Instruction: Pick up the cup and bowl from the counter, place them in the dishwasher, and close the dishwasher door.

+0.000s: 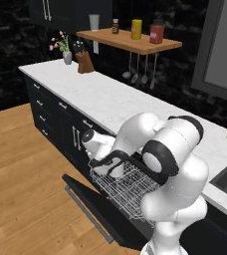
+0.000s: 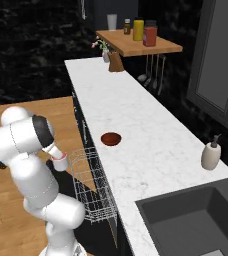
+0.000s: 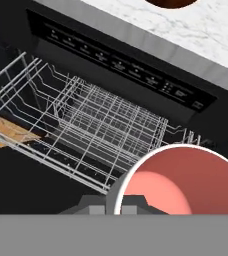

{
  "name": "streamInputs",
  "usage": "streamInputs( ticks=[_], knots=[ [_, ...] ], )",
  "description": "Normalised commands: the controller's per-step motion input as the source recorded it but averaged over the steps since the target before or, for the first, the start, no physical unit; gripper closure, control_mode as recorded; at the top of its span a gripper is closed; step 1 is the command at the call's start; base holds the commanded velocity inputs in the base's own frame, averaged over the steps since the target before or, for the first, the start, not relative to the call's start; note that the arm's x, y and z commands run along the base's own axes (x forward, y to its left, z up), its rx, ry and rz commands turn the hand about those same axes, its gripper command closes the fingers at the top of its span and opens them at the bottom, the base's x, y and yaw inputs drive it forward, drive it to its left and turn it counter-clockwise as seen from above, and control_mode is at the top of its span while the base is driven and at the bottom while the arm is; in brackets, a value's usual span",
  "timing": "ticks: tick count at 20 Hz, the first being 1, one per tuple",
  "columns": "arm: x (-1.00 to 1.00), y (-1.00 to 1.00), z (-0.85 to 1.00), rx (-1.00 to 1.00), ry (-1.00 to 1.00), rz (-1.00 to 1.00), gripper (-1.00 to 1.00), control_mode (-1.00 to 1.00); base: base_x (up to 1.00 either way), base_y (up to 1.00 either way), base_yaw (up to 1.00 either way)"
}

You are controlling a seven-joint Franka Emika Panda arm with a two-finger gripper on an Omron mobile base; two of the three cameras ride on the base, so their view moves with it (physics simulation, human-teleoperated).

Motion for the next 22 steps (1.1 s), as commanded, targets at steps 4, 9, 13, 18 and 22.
streamInputs(
  ticks=[4, 9, 13, 18, 22],
  knots=[
    [0.35, -0.27, -0.4, 0.03, 0.04, -0.03, 1.0, -1.0, 0.0, 0.0, 0.0],
    [0.22, -0.13, -0.4, 0.11, 0.0, 0.0, 1.0, -1.0, 0.0, 0.0, 0.0],
    [0.26, -0.27, -0.35, 0.08, 0.0, 0.0, 1.0, -1.0, 0.0, 0.0, 0.0],
    [0.18, -0.29, -0.32, 0.02, -0.03, 0.0, 1.0, -1.0, 0.0, 0.0, 0.0],
    [0.29, -0.04, -0.43, 0.0, -0.11, 0.0, 1.0, -1.0, 0.0, 0.0, 0.0]
  ],
)
